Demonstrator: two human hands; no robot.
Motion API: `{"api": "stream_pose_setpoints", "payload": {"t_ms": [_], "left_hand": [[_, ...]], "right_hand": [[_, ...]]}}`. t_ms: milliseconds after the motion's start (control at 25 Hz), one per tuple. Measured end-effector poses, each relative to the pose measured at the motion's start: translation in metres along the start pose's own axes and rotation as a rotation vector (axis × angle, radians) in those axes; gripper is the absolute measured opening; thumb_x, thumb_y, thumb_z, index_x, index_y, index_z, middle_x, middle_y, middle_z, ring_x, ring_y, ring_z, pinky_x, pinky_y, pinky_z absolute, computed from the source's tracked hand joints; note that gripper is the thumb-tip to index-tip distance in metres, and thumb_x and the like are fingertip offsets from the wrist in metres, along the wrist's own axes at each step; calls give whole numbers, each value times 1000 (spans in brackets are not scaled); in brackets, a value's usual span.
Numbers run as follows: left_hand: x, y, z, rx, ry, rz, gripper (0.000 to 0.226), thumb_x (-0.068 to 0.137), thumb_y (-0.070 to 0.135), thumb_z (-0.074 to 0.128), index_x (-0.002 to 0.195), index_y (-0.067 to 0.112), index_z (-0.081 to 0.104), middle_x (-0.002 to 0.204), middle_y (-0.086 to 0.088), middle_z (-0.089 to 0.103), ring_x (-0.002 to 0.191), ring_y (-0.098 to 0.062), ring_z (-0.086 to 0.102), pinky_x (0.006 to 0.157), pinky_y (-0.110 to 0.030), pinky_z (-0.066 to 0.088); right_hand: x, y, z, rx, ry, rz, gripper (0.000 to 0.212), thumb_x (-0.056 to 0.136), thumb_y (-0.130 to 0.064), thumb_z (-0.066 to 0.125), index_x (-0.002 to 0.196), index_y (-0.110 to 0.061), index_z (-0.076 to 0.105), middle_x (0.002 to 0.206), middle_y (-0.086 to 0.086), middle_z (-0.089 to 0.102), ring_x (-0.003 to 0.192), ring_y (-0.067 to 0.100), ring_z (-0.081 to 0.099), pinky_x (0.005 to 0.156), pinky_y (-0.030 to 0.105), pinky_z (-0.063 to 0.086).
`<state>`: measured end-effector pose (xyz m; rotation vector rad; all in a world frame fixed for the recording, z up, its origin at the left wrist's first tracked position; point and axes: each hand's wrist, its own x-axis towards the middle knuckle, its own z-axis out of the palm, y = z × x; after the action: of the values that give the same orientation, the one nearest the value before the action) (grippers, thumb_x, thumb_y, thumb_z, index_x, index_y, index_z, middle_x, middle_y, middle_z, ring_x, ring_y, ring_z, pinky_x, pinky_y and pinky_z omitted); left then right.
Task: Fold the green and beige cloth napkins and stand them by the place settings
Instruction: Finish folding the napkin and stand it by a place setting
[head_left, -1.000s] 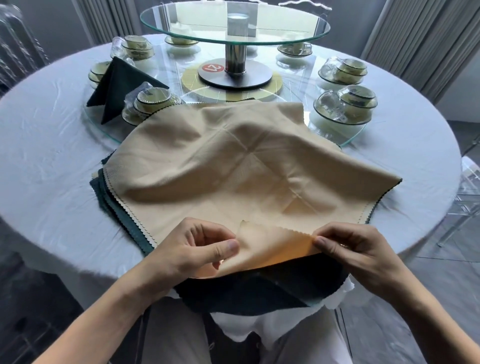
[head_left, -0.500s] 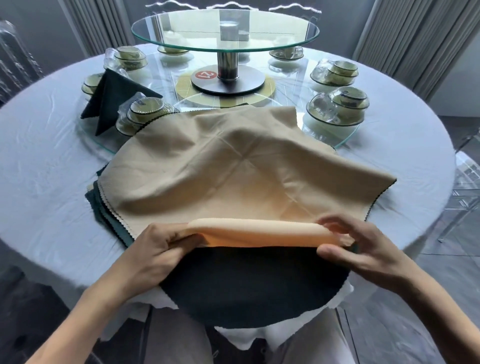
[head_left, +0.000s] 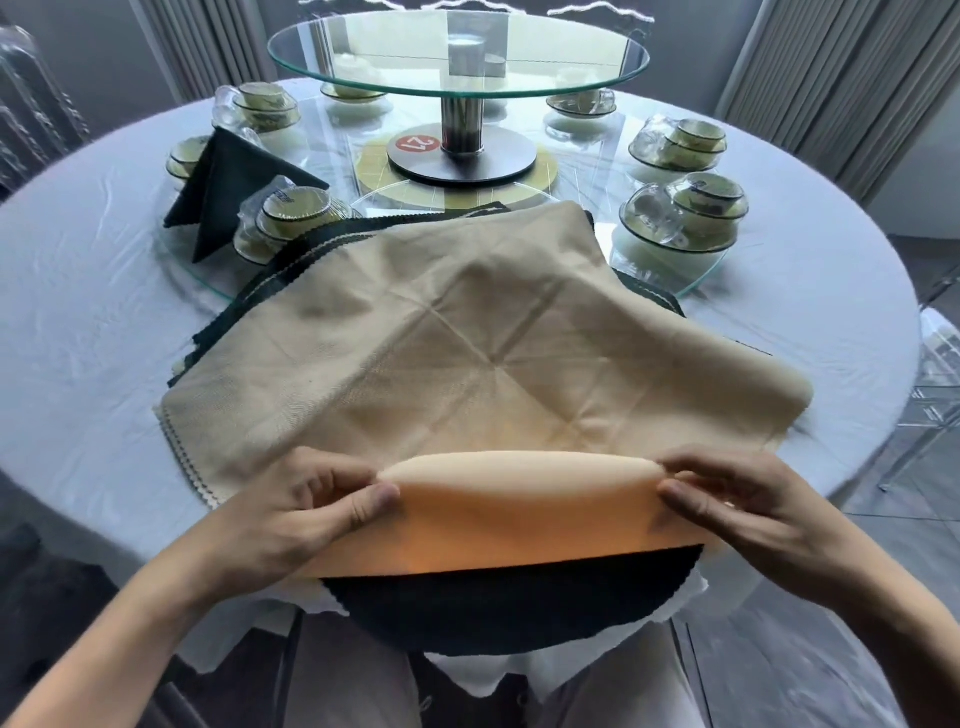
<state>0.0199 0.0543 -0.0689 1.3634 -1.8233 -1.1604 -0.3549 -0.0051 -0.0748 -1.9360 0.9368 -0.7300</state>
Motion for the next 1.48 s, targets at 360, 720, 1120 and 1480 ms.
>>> {"api": "stream_pose_setpoints", "payload": {"t_ms": [360, 720, 1120, 1480], "left_hand": [[-4, 6, 24, -145, -184, -165, 43, 84, 55, 67, 100, 16, 76, 88, -14, 73, 77, -25, 64, 68, -39, 44], [2, 13, 48, -741, -1, -249, 25, 79, 20, 76, 103, 19, 72, 101, -17, 71, 86, -17, 63, 74, -18, 49], [7, 22, 52, -700, 64, -203, 25, 68, 2, 80, 84, 18, 70, 68, -19, 68, 57, -16, 63, 57, -19, 50], [8, 17, 61, -382, 215, -145, 23, 80, 15, 81, 96, 30, 73, 79, -11, 74, 69, -15, 65, 64, -27, 48]], "right_hand": [[4, 0, 21, 153, -101, 106, 35, 84, -49, 67, 89, -15, 73, 76, 2, 68, 73, 10, 62, 65, 23, 48], [-3, 1, 10, 149, -109, 167, 40, 73, -52, 79, 72, -13, 73, 65, 14, 64, 64, 14, 58, 58, 25, 42], [7, -22, 23, 279, -118, 207, 38, 87, -50, 66, 97, -15, 75, 84, 12, 70, 76, 12, 62, 67, 22, 46], [19, -33, 50, 389, 33, 247, 23, 80, -13, 67, 102, -10, 72, 81, 17, 74, 65, 23, 69, 61, 26, 55]]}}
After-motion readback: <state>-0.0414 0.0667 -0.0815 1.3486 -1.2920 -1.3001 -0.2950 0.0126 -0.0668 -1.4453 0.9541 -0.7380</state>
